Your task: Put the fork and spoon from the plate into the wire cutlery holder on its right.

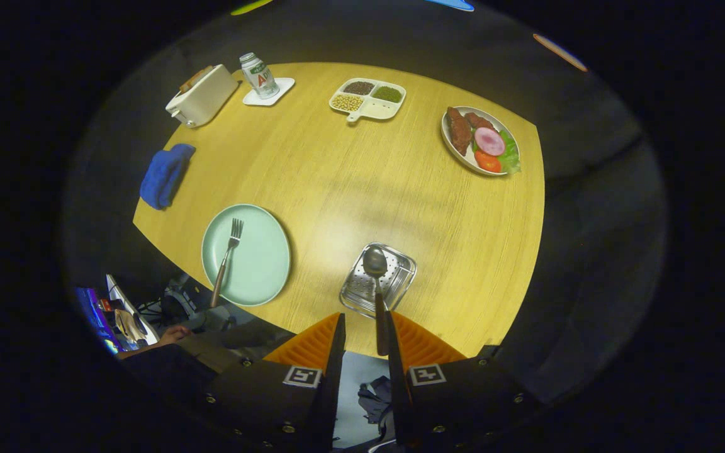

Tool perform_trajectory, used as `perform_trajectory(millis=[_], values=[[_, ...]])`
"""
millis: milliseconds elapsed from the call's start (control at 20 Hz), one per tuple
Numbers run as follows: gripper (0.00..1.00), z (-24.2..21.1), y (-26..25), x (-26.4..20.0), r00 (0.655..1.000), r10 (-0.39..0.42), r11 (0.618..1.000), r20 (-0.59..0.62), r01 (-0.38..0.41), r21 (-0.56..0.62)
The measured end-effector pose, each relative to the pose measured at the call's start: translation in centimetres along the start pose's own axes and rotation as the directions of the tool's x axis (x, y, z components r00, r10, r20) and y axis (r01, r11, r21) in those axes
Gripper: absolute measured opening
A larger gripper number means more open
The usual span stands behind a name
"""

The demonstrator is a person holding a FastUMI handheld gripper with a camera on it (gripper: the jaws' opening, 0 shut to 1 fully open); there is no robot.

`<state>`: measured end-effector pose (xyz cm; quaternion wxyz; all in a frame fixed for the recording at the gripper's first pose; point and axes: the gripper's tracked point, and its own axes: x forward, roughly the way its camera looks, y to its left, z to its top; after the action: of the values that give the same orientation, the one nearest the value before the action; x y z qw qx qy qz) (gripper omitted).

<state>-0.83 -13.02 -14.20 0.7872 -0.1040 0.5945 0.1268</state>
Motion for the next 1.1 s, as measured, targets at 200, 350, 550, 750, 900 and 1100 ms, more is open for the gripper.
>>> perform_trajectory(millis=[200, 350, 550, 750, 900, 1100], values=[[0.36, -1.4, 4.4, 0.6, 0.998, 0.060, 0.998, 0.005, -0.060, -0.001], [0.37, -1.9, 7.7, 1.7, 0.995, 0.103, 0.995, 0.011, -0.103, 0.003], [0.37, -2.3, 12.0, 3.5, 0.985, 0.173, 0.984, 0.003, -0.173, 0.036], [0.36, -2.4, 15.6, 4.8, 0.978, 0.209, 0.978, -0.007, -0.209, 0.027], [0.36, -2.2, 18.4, 6.1, 0.971, 0.237, 0.971, -0.007, -0.237, 0.035], [0.36, -2.7, 21.8, 8.8, 0.963, 0.266, 0.963, -0.035, -0.265, 0.049]])
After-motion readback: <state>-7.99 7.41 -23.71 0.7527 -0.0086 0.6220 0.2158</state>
